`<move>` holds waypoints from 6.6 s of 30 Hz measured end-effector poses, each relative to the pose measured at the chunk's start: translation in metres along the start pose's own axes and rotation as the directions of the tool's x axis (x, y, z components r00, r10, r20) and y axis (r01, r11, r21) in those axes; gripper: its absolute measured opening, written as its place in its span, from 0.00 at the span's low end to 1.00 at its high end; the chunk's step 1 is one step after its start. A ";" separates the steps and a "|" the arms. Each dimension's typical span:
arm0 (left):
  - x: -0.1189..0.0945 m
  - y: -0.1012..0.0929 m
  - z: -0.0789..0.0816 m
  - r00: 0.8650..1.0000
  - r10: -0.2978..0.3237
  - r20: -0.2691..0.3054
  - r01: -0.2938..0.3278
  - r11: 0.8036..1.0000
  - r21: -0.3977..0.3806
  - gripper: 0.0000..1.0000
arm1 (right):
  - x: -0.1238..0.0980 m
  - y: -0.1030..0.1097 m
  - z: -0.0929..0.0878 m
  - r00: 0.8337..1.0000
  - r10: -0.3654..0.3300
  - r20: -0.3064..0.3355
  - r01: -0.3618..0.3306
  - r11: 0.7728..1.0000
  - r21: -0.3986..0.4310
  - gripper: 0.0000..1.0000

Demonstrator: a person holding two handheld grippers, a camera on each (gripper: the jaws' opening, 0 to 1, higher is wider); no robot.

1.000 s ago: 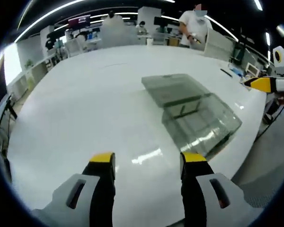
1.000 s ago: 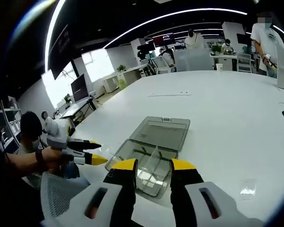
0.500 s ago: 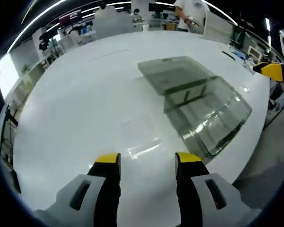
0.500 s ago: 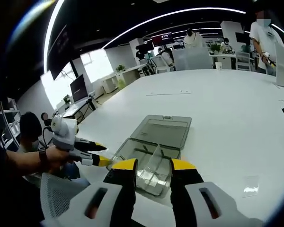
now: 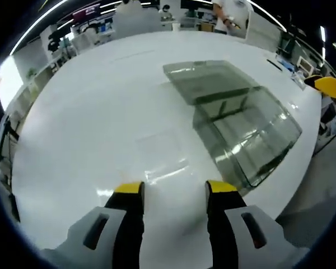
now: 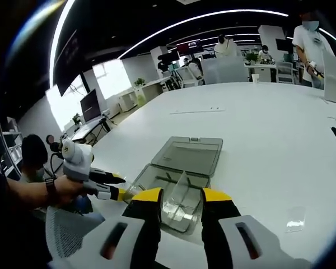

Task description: Insert the divider into the dual guide fixture by aligning both edges with the guide slots and pushing it downward to the bottom, including one-sided entry, uneven engagement, binding, and posture correction.

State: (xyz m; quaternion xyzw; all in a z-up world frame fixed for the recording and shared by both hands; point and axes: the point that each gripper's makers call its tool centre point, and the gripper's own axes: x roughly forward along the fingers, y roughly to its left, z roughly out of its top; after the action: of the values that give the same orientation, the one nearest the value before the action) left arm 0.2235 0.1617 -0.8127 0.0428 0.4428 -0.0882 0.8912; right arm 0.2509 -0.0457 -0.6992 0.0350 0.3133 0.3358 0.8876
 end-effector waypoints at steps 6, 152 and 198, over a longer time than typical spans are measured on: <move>-0.001 0.000 0.000 1.000 0.026 -0.017 -0.026 1.000 0.008 0.41 | -0.001 -0.002 -0.002 1.000 -0.006 0.000 0.006 1.000 0.011 0.23; -0.120 -0.090 0.074 0.812 -0.357 0.462 0.466 0.873 -0.143 0.31 | 0.017 0.120 0.017 0.968 0.244 0.066 -0.251 0.958 0.141 0.04; -0.120 -0.079 0.060 0.777 -0.472 0.417 0.522 0.853 -0.006 0.44 | 0.027 0.118 0.024 0.989 0.146 -0.004 -0.140 0.954 0.266 0.00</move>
State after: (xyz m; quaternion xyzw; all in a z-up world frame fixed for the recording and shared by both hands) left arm 0.1841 0.0895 -0.6811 -0.1486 0.2509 -0.3004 0.9081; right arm 0.2122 0.0657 -0.6617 0.1720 0.3623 0.3548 0.8446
